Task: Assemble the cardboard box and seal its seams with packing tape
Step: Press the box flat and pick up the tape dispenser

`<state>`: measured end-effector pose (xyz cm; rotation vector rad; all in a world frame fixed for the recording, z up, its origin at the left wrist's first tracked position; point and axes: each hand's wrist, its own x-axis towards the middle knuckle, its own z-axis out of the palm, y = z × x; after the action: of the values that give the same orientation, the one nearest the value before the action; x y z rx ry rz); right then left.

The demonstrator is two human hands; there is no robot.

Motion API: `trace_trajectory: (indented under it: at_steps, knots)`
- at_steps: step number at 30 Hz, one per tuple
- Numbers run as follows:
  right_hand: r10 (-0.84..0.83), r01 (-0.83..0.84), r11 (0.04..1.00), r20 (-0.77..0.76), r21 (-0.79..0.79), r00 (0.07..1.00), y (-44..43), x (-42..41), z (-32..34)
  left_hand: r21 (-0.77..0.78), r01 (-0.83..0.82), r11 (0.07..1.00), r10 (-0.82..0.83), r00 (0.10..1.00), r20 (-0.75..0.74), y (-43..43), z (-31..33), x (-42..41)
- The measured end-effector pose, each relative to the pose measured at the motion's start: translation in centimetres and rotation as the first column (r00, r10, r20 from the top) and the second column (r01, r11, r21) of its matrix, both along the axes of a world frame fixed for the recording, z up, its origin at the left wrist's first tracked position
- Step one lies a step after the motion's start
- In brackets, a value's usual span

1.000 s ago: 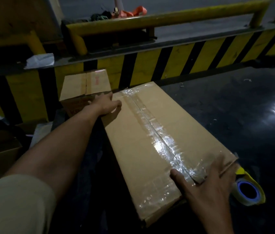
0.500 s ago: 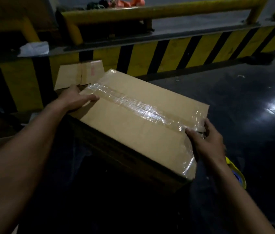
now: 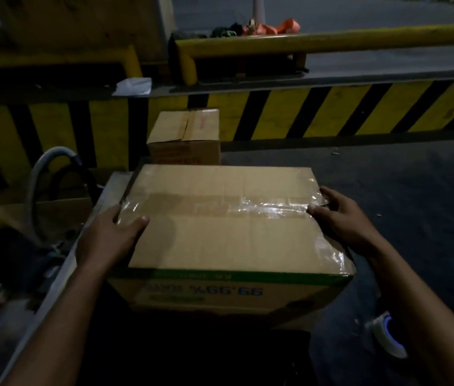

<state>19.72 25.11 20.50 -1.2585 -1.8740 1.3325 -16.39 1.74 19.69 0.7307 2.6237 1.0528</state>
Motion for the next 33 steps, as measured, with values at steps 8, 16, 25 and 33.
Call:
trace_trajectory:
  at_steps: [8,16,25,33]
  knots:
    - [0.054,-0.078,0.986,0.166,0.146,0.985,0.2,-0.3,-1.6,-0.324,-0.016,0.946,-0.054,0.977,-0.208,0.4,-1.8,2.2]
    - [0.026,-0.045,0.989,0.134,0.14,0.991,1.1,0.3,-2.5,-0.284,0.509,0.812,-0.581,0.746,-0.326,9.7,-0.1,16.9]
    - [-0.175,0.179,0.984,0.261,0.009,0.949,1.0,9.6,-7.4,-0.467,0.621,0.629,-0.775,0.548,-0.315,15.2,-1.9,24.0]
    - [-0.108,0.327,0.934,0.76,-0.142,0.64,-2.4,18.6,-19.9,-0.467,0.615,0.636,-0.771,0.535,-0.345,15.8,-2.5,23.4]
